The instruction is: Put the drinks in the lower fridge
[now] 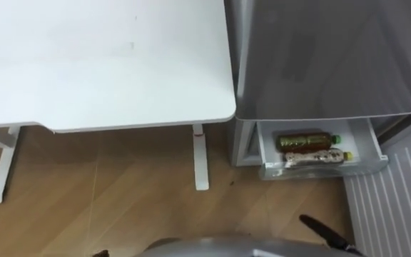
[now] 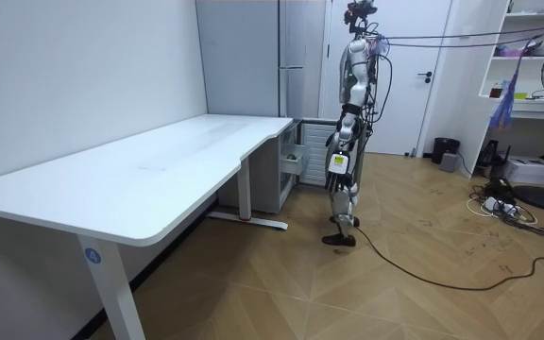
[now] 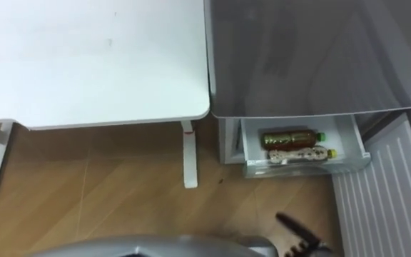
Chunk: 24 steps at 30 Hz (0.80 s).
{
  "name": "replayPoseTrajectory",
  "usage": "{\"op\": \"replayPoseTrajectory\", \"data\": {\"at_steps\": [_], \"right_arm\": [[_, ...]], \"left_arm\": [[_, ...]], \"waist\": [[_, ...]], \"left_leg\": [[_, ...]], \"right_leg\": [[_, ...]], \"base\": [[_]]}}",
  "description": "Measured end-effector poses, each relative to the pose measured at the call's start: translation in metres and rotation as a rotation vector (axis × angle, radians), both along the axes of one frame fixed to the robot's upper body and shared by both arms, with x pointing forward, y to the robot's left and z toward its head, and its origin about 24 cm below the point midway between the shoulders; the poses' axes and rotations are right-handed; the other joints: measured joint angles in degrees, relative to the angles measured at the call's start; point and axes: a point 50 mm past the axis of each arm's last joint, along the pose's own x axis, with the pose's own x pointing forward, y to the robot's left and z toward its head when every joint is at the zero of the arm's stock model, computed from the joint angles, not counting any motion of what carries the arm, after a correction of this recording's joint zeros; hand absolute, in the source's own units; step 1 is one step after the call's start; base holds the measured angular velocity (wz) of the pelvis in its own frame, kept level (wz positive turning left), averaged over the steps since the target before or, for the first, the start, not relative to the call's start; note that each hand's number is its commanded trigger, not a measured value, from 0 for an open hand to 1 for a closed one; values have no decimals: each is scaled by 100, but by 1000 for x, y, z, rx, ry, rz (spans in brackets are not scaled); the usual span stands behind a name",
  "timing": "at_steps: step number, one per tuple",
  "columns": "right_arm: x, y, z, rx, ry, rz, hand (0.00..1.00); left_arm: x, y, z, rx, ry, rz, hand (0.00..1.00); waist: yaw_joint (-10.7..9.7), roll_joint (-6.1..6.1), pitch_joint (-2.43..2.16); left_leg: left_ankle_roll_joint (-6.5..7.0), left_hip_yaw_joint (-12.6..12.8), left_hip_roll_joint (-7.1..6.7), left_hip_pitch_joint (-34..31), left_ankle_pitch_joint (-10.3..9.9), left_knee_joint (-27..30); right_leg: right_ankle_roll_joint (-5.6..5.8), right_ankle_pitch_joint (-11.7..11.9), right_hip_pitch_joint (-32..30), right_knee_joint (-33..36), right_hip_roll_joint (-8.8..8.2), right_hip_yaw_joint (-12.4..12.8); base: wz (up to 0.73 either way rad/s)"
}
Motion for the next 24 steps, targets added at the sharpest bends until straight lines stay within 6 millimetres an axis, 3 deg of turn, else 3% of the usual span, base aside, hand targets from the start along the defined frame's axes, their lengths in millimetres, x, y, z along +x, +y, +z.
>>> {"op": "replayPoseTrajectory", "data": {"at_steps": [4, 9, 13, 16, 18, 20, 24], "right_arm": [[39, -3, 10, 0, -135, -76, 0], [82, -2, 23, 34, -266, -173, 0], [106, -7, 35, 37, -327, -210, 0], [124, -16, 48, 5, -369, -230, 0], [137, -22, 58, -10, -403, -252, 0], [150, -25, 67, -17, -437, -262, 0], [171, -44, 92, -61, -517, -291, 0]], "left_arm": [[21, 2, 2, 15, -67, -8, 0], [42, 0, 3, 18, -118, -5, 0], [60, -1, 5, 26, -150, 5, 0], [74, 1, 9, 43, -197, 42, 0], [86, 8, 14, 72, -246, 83, 0], [93, 17, 19, 109, -272, 96, 0], [96, 21, 22, 193, -288, 71, 0]], "waist": [[-2, 76, 29], [113, -6, 110], [239, -71, 141], [363, -98, 162], [496, -176, 214], [489, -223, 238], [554, -241, 240]], "left_leg": [[25, -15, 15, -528, 28, 188], [52, 9, 3, -1234, 158, 340], [81, 20, 1, -1993, 225, 601], [89, 35, 4, -2765, 220, 1007], [97, 45, -8, -3362, 214, 1341], [94, 13, -12, -3881, 180, 1637], [40, -64, 1, -4930, 31, 2496]], "right_leg": [[-10, -16, -552, 311, -9, 4], [-30, -22, -1398, 749, -83, -66], [-44, -17, -2236, 1141, -115, -28], [-87, -47, -3078, 1673, -183, -57], [-142, -120, -3746, 2124, -248, -50], [-183, -247, -4252, 2509, -281, -58], [-227, -520, -5259, 3337, -357, -82]], "base": [[0], [-1], [-1], [-7], [-5], [13], [14]]}}
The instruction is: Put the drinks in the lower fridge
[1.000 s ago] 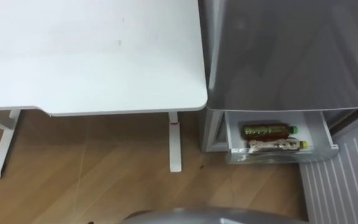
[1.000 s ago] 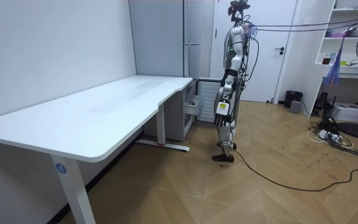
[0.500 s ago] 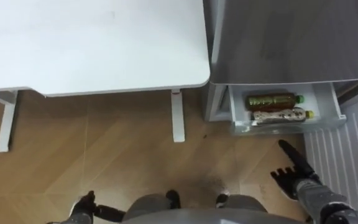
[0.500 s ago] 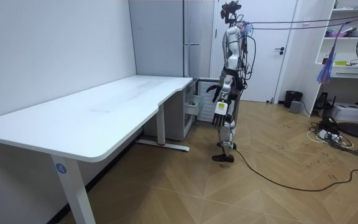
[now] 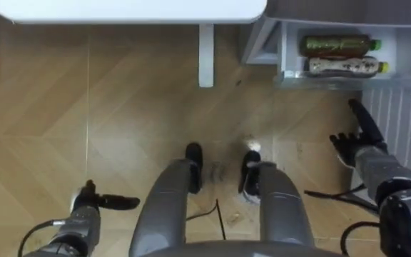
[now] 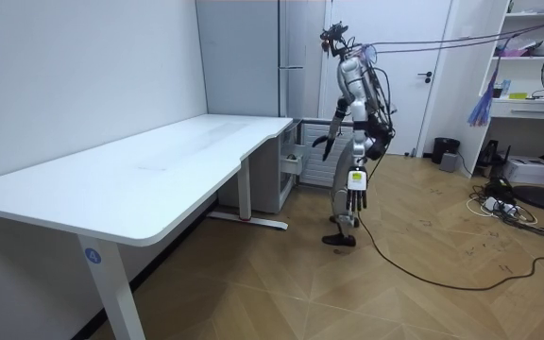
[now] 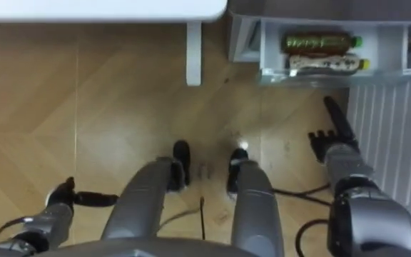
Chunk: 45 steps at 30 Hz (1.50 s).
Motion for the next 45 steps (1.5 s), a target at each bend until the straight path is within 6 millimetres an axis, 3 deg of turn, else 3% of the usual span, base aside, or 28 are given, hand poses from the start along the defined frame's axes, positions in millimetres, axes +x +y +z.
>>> {"op": "replayPoseTrajectory", "data": {"at_steps": [3, 7, 12, 15, 22, 24, 29, 32, 36, 40, 45], "right_arm": [[16, -17, 23, -43, -67, -34, 0], [35, -24, 46, -44, -165, -60, 0], [56, -29, 75, -80, -314, -37, 0], [56, -30, 76, -80, -313, -44, 0], [57, -34, 81, -103, -309, -55, 0], [58, -35, 85, -99, -300, -68, 0], [62, -33, 90, -108, -254, -56, 0], [62, -34, 91, -111, -236, -60, 0], [63, -36, 97, -111, -203, -105, 0], [65, -35, 101, -125, -183, -122, 0], [72, -27, 114, -138, -163, -126, 0]], "left_arm": [[5, -1, 2, 11, -13, -7, 0], [11, 4, 5, 22, -33, -5, 0], [12, 8, 7, 20, -44, 17, 0], [12, 8, 7, 16, -49, 29, 0], [19, 3, 10, 7, -93, 13, 0], [20, 1, 11, 1, -108, 9, 0], [16, 7, 15, 2, -137, 5, 0], [10, 5, 15, -5, -137, 5, 0], [-2, 6, 13, -9, -126, 17, 0], [-23, 9, 8, -6, -84, 37, 0], [-45, 14, 8, -11, -57, 43, 0]], "waist": [[73, -32, -4], [74, -45, -5], [108, -92, 5], [110, -127, 9], [99, -146, 11], [99, -223, 10], [98, -337, 6], [100, -343, 10], [150, -359, 15], [251, -360, 16], [251, -377, 25]], "left_leg": [[-3, -2, -22, -638, -133, 595], [-18, -81, -10, -1283, -270, 1260], [16, -63, -15, -1969, -591, 2261], [42, -79, -8, -2164, -700, 2573], [136, -22, -49, -2354, -818, 2943], [147, 79, -111, -2358, -826, 2963], [142, 90, -123, -2425, -821, 3012], [157, 85, -154, -2453, -840, 3094], [140, 52, -314, -2490, -829, 3144], [140, 17, -315, -2519, -829, 3179], [67, -5, -326, -2531, -788, 3199]], "right_leg": [[-35, -184, -651, 677, -97, 31], [-138, -364, -1225, 1323, -205, -44], [-157, -764, -1871, 2336, -345, 11], [-191, -902, -2019, 2621, -437, -20], [-130, -1024, -2220, 3029, -594, 74], [-101, -1053, -2308, 3144, -658, 182], [-122, -1075, -2379, 3230, -746, 179], [-129, -1137, -2393, 3340, -811, 164], [-117, -1207, -2443, 3496, -927, 203], [-134, -1216, -2481, 3531, -940, 180], [-216, -1261, -2509, 3637, -1129, 70]], "base": [[10], [13], [8], [0], [3], [4], [1], [10], [11], [-2], [3]]}}
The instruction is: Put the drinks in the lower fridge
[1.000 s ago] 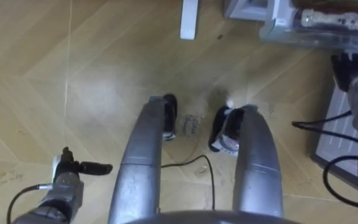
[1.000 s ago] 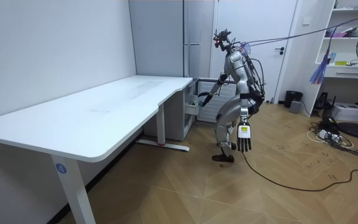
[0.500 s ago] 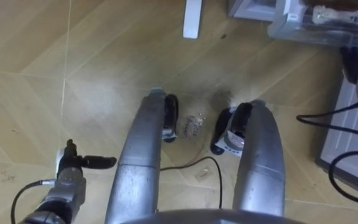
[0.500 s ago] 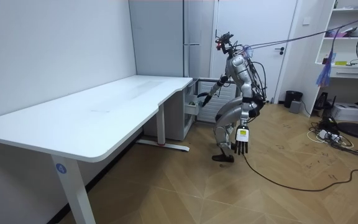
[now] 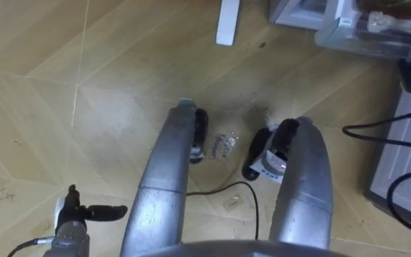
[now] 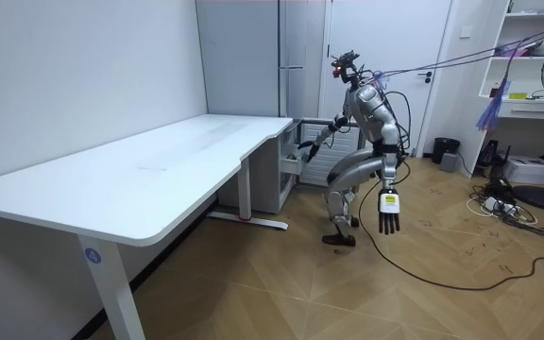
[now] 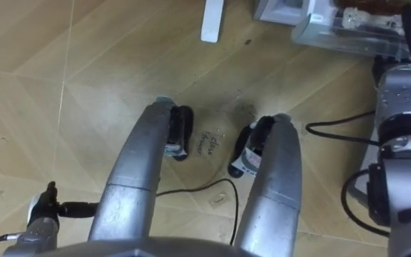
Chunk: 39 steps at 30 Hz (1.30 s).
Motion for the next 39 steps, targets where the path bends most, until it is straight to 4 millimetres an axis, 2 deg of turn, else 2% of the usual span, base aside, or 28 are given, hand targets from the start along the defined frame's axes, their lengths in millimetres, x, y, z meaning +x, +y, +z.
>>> {"op": "replayPoseTrajectory", "data": {"at_steps": [4, 7, 10, 12, 14, 15, 18, 21, 24, 29, 31, 35, 39], "right_arm": [[5, 6, 7, -1, -19, 7, 0], [10, 12, 18, -4, -68, 26, 0], [15, 15, 28, -19, -112, 26, 0], [20, 19, 39, -27, -159, 41, 0], [22, 21, 43, -29, -178, 50, 0], [22, 22, 45, -32, -186, 53, 0], [24, 25, 49, -37, -203, 64, 0], [24, 28, 48, -42, -197, 80, 0], [25, 28, 48, -45, -198, 84, 0], [24, 27, 49, -50, -202, 76, 0], [24, 26, 50, -52, -203, 73, 0], [23, 21, 53, -73, -212, 64, 0], [23, 22, 51, -84, -212, 84, 0]], "left_arm": [[-4, 4, 1, 3, 0, 14, 0], [-10, 3, 0, -10, 14, 3, 0], [-12, 5, 2, -10, 6, -7, 0], [-21, 7, 2, -5, 25, -8, 0], [-29, 9, 2, 2, 48, -10, 0], [-34, 11, 2, 9, 61, -16, 0], [-40, 12, 4, 10, 63, -21, 0], [-42, 9, 5, -8, 58, -36, 0], [-41, 11, 8, -4, 41, -46, 0], [-50, 10, 11, -6, 45, -51, 0], [-54, 9, 11, -10, 50, -52, 0], [-54, 4, 10, -34, 57, -94, 0], [-56, 1, 9, -50, 81, -138, 0]], "waist": [[33, -19, 7], [81, -18, 6], [270, -20, 5], [290, -21, 5], [296, -20, 5], [314, -20, 5], [305, -16, 4], [318, -15, 4], [331, -11, 3], [388, 12, -1], [413, 37, 0], [480, 173, -1], [490, 214, -2]], "left_leg": [[-135, -75, 9, -7, -17, 123], [-269, -135, 40, -24, -64, 255], [-364, -164, 151, -22, -79, 314], [-408, -131, 216, -13, -81, 328], [-454, -122, 260, 24, -107, 380], [-482, -128, 307, 43, -123, 428], [-511, -215, 446, 54, -140, 503], [-563, -241, 445, 50, -181, 604], [-546, -255, 445, 31, -194, 679], [-528, -260, 435, 39, -205, 720], [-519, -260, 429, 37, -212, 746], [-515, -267, 413, 53, -215, 781], [-530, -266, 427, 110, -223, 768]], "right_leg": [[-127, -76, 0, 160, -35, -70], [-280, -198, 16, 318, -85, -164], [-440, -289, 53, 405, -111, -299], [-545, -384, 80, 493, -186, -380], [-556, -498, 163, 593, -229, -429], [-609, -577, 234, 654, -281, -507], [-655, -697, 365, 704, -276, -684], [-690, -757, 389, 797, -278, -685], [-724, -806, 388, 873, -284, -685], [-710, -805, 387, 899, -283, -673], [-703, -808, 389, 919, -287, -671], [-675, -811, 410, 945, -294, -660], [-678, -812, 461, 946, -281, -652]], "base": [[4], [3], [7], [21], [25], [26], [20], [-2], [0], [0], [0], [0], [-1]]}}
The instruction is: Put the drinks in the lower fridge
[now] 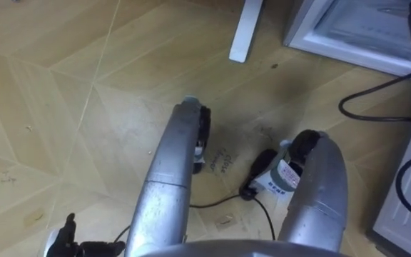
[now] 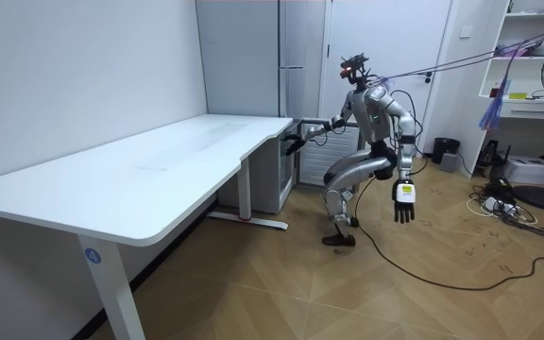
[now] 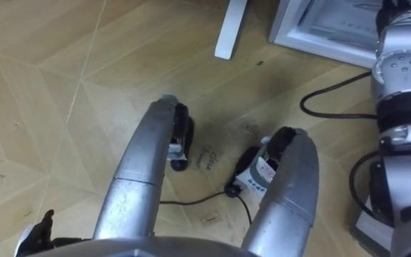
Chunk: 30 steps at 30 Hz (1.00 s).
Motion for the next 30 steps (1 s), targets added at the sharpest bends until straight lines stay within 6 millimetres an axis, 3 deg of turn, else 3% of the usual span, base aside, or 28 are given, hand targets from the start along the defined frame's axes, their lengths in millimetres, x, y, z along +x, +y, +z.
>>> {"op": "replayPoseTrajectory", "data": {"at_steps": [4, 8, 10, 12, 16, 18, 21, 27, 30], "right_arm": [[-7, -4, -22, -126, 57, 79, 0], [-25, -8, -54, -315, 132, 280, 0], [-36, -13, -70, -402, 200, 363, 0], [-57, -21, -95, -466, 300, 445, 0], [-91, -30, -126, -534, 436, 573, 0], [-117, -35, -145, -554, 530, 656, 0], [-148, -37, -167, -557, 644, 744, 0], [-202, 1, -216, -473, 822, 975, 0], [-217, 20, -229, -432, 850, 1031, 0]], "left_arm": [[-2, 3, 0, -27, 28, -30, 0], [-3, 8, 2, -42, 44, -49, 0], [-5, 12, 2, -47, 53, -41, 0], [-11, 16, 1, -41, 77, -27, 0], [-19, 21, -2, -48, 119, -6, 0], [-20, 23, -4, -47, 138, 8, 0], [-10, 20, -8, -47, 128, 12, 0], [10, 0, -21, -95, 91, 44, 0], [16, -10, -24, -115, 77, 44, 0]], "waist": [[55, -1, 4], [75, -3, 8], [75, -1, 6], [134, 1, -1], [141, 87, -10], [148, 203, -56], [113, 272, -76], [-44, 316, -101], [-128, 304, -106]], "left_leg": [[-19, 14, 119, 234, -56, -7], [-44, -34, 119, 661, -75, -285], [-44, -47, 185, 908, -75, -479], [-42, -45, 296, 1243, -76, -745], [-63, -134, 309, 1692, -61, -1159], [-43, -137, 327, 1984, -71, -1444], [27, -114, 280, 2406, 3, -1942], [60, -59, 281, 3382, 225, -3073], [66, 22, 288, 3830, 298, -3527]], "right_leg": [[25, -32, 227, -54, 100, -12], [54, -17, 724, -405, 178, -130], [91, 16, 1034, -661, 220, -239], [167, 85, 1440, -1043, 347, -372], [263, 320, 1965, -1656, 537, -499], [384, 439, 2283, -2064, 667, -523], [498, 638, 2659, -2636, 778, -519], [651, 1039, 3596, -3908, 1034, -567], [699, 1168, 4015, -4390, 1074, -576]], "base": [[-7], [-1], [0], [-2], [-8], [-12], [-12], [-6], [-8]]}}
